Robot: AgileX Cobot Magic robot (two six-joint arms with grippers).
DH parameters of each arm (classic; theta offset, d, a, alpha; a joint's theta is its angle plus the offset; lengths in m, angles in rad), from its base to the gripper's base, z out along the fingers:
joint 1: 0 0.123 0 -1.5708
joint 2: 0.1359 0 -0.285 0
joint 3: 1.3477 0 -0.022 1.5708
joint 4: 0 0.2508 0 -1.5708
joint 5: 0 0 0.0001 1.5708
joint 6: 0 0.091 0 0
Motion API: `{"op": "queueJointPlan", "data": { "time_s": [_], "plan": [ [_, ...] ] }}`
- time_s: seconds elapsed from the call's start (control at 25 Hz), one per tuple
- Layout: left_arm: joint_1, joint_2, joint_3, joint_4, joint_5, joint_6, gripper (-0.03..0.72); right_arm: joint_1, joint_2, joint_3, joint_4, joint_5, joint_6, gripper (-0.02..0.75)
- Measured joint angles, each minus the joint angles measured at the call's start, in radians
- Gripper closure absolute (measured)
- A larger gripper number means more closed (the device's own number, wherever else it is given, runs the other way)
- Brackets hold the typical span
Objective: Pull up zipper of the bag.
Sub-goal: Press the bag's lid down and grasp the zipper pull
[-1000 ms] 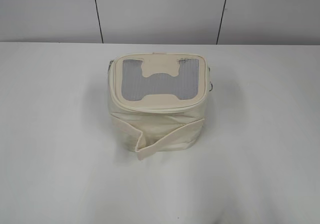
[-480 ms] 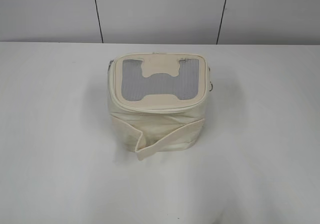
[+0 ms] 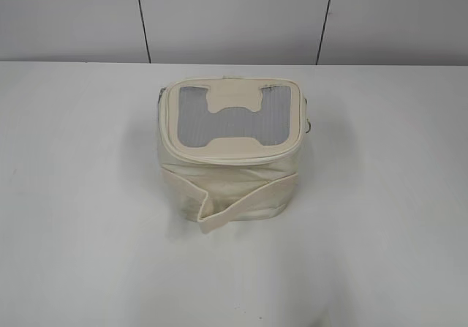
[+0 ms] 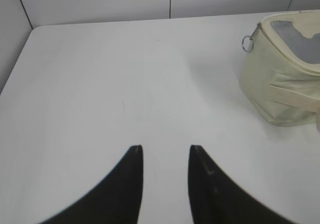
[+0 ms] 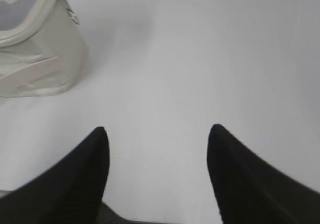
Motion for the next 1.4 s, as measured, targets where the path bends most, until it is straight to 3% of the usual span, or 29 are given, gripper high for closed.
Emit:
{"op": "queueJointPlan", "data": {
  "time_s": [0.16,0.36,0.48,0.6,0.88,1.12,1.4],
  "plan": [
    [0.000,0.000,0.000,0.000,0.000,0.000,0.450,0.000,0.207,-0.004,0.237,-0.090,-0.245,0.270],
    [0.000,0.000,0.000,-0.001,0.000,0.000,0.450,0.000,0.645,-0.039,0.671,-0.285,-0.772,0.274],
    [0.000,0.000,0.000,-0.002,0.000,0.000,0.450,0.001,0.951,-0.126,0.922,-0.287,-1.102,0.274],
    [0.000,0.000,0.000,-0.002,0.000,0.000,0.450,0.030,1.228,-0.283,1.060,-0.272,-1.295,0.274],
    [0.000,0.000,0.000,-0.002,0.000,0.000,0.450,0.200,1.783,-0.804,1.031,-0.167,-1.354,0.274],
    [0.000,0.000,0.000,-0.002,0.000,0.000,0.450,0.296,2.094,-1.208,0.897,-0.036,-1.207,0.274],
    [0.000,0.000,0.000,-0.002,0.000,0.000,0.450,0.334,2.258,-1.458,0.856,0.070,-1.072,0.274]
  ]
}}
